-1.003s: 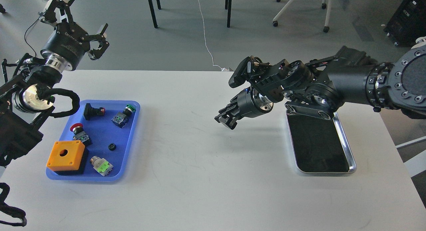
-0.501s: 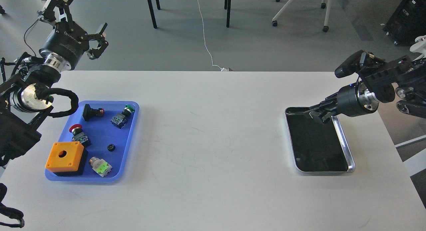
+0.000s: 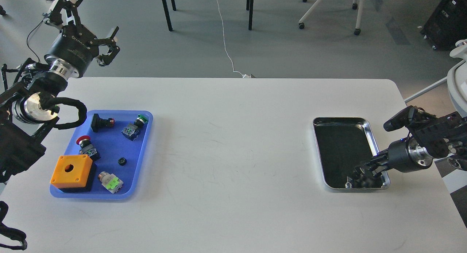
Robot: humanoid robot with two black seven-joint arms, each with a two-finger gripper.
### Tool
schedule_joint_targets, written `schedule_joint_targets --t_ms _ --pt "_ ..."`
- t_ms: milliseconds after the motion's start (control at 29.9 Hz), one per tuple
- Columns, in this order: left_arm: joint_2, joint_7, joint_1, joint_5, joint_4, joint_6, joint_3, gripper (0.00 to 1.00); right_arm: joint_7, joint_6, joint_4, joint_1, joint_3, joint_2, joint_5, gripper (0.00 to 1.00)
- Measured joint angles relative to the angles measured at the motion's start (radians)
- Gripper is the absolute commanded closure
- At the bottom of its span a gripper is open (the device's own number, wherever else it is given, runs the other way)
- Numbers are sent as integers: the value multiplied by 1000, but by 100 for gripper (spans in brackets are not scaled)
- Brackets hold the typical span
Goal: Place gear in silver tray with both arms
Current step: 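Carry the gear with the right gripper over the silver tray, then open the right gripper to drop the gear into the silver tray, then withdraw the right gripper and move the left gripper toward the blue tray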
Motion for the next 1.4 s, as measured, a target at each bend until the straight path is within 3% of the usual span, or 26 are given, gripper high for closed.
schedule_joint_targets --t_ms 401,702,1036,1404 --pt "-1 0 3 0 0 2 0 2 0 -1 -22 -19 18 85 0 55" --pt "8 0 3 0 0 2 0 2 0 -2 -21 22 65 72 11 4" --pt "32 4 3 8 -11 -7 6 2 0 13 -75 36 524 -89 110 2" --pt "207 11 -3 228 -291 -30 105 2 0 -11 -190 -65 817 9 522 2"
